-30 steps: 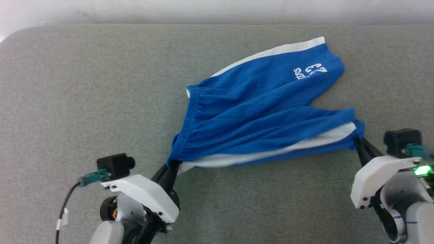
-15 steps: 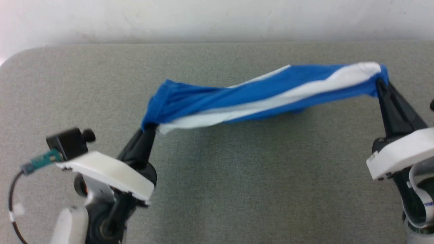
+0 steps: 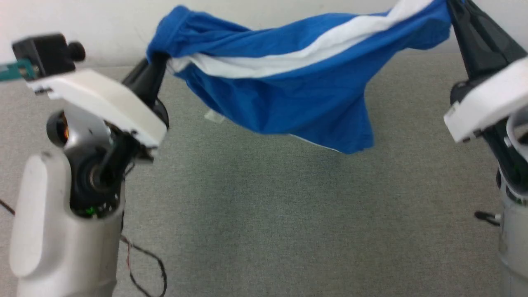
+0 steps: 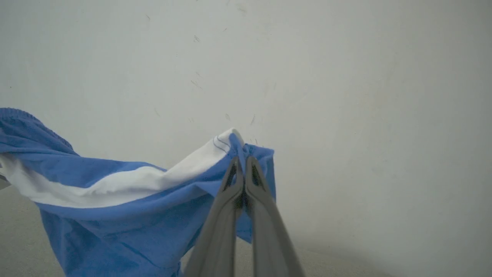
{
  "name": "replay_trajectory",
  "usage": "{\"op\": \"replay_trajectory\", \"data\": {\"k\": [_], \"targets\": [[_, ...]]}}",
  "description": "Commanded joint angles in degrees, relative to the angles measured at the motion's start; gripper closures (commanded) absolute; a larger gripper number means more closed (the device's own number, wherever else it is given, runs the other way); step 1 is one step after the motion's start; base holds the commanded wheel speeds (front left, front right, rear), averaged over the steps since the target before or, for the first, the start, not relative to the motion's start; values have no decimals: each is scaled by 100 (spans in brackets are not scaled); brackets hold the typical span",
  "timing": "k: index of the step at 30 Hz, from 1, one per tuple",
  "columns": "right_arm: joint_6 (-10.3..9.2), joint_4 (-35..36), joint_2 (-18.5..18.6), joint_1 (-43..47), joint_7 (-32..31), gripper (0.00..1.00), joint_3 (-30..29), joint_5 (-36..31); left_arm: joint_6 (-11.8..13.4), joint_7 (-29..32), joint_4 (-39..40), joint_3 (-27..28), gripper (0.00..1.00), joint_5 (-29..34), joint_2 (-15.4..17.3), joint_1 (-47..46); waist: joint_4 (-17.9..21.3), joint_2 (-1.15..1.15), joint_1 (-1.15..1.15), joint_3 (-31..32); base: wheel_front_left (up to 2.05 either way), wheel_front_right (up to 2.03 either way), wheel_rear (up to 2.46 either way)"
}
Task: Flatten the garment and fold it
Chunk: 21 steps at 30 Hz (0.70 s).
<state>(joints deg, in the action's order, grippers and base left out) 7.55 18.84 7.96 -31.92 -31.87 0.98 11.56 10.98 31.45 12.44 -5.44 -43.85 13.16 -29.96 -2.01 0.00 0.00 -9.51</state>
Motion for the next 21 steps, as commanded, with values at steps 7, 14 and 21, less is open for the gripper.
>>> {"op": "replay_trajectory", "data": {"k": [7,14,21], "targets": [[-6,-1061,209,-1199,-68,100,184,-59,213,167,-809,41,100,149,101,-1256,76,0,0,-482,0,0,0],[-6,-2256,251,-2892,355,100,533,-534,202,-246,-1740,63,100,503,173,-2773,114,0,0,-1358,0,0,0],[-6,-3495,101,-4322,915,100,731,-1123,-32,-997,-2494,122,100,651,102,-3934,74,0,0,-2136,0,0,0]]}}
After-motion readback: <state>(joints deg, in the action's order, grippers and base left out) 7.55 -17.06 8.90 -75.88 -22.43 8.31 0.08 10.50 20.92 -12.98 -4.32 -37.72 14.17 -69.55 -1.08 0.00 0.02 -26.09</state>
